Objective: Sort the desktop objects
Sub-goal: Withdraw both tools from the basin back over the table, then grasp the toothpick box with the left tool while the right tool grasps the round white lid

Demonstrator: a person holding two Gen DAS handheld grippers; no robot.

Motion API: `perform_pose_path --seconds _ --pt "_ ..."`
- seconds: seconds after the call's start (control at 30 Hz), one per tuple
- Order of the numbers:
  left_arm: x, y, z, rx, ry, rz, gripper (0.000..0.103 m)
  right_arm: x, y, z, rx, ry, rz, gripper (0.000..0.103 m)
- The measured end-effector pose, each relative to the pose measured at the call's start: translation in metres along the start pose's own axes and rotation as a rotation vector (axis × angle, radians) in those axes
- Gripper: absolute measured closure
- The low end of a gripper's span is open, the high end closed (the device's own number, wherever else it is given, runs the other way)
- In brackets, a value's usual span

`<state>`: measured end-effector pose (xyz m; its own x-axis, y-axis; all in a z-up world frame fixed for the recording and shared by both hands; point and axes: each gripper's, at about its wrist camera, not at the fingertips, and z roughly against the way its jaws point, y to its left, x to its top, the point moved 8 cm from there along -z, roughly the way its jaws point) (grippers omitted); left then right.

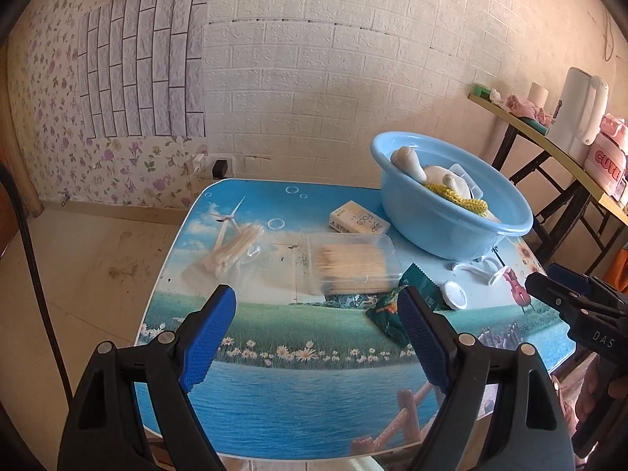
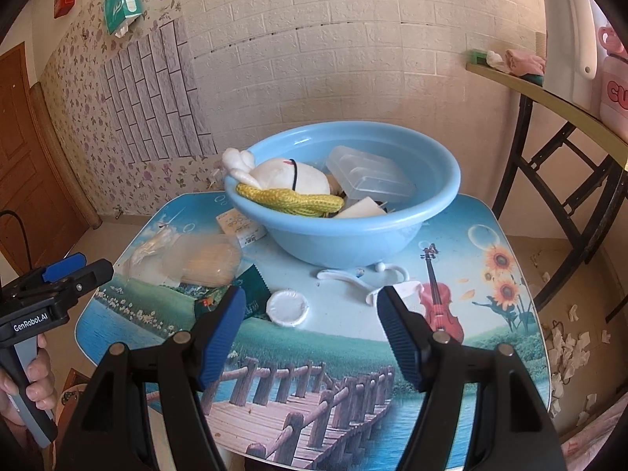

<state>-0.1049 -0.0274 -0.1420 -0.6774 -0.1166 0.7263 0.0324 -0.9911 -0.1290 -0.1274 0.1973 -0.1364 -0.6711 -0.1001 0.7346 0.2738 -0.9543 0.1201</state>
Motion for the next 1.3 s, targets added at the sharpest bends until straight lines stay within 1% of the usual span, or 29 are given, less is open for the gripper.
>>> perform_pose_path --seconds 0.23,0.4,0.5,0.6,0.67,0.77,0.8,0.87,0.9,1.0,1.13,1.23,1.3 --pt "-0.013 -0.003 -0.001 -0.006 0.009 -0.027 0.019 -0.016 -0.008 -0.003 -0.014 0.027 -0.023 0.033" --pt "-0.023 -0.01 -0.017 -0.024 0.056 -0.041 0.019 -0.024 -0.011 -0.014 -0.013 0.062 -0.018 0.033" --pt "-0.025 -0.02 -0.025 -0.04 0.063 -0.083 0.019 -0.025 -0.014 -0.021 -0.007 0.072 -0.019 0.034" --pt "-0.025 -0.024 -0.033 -0.022 0.065 -0.131 0.019 -0.025 -0.011 -0.031 0.017 0.087 -0.016 0.034" --pt "-0.021 -0.017 -0.039 -0.014 0.078 -0.114 0.019 -0.024 -0.007 -0.037 0.026 0.095 -0.004 0.034" --pt "-0.018 -0.002 -0.049 -0.035 0.117 -0.009 0.019 -0.026 -0.001 -0.049 0.043 0.12 0.003 0.034" --pt "-0.018 0.001 -0.053 -0.045 0.128 0.012 0.018 -0.027 0.001 -0.054 0.05 0.131 0.01 0.038" --pt "-0.018 0.003 -0.06 -0.038 0.134 0.008 0.015 -0.03 0.004 -0.063 0.057 0.159 0.025 0.044" --pt "-0.017 0.002 -0.062 -0.027 0.131 -0.005 0.011 -0.03 0.005 -0.068 0.06 0.168 0.027 0.045" --pt "-0.014 -0.001 -0.069 -0.031 0.128 -0.023 0.011 -0.029 0.005 -0.077 0.062 0.181 0.024 0.046" --pt "-0.007 -0.012 -0.077 -0.058 0.146 -0.008 0.008 -0.028 0.008 -0.087 0.066 0.199 0.03 0.046" --pt "-0.002 -0.023 -0.085 -0.078 0.156 -0.016 0.006 -0.028 0.012 -0.092 0.068 0.205 0.048 0.046" --pt "0.001 -0.03 -0.091 -0.07 0.159 -0.032 0.006 -0.028 0.013 -0.094 0.057 0.201 0.063 0.046"
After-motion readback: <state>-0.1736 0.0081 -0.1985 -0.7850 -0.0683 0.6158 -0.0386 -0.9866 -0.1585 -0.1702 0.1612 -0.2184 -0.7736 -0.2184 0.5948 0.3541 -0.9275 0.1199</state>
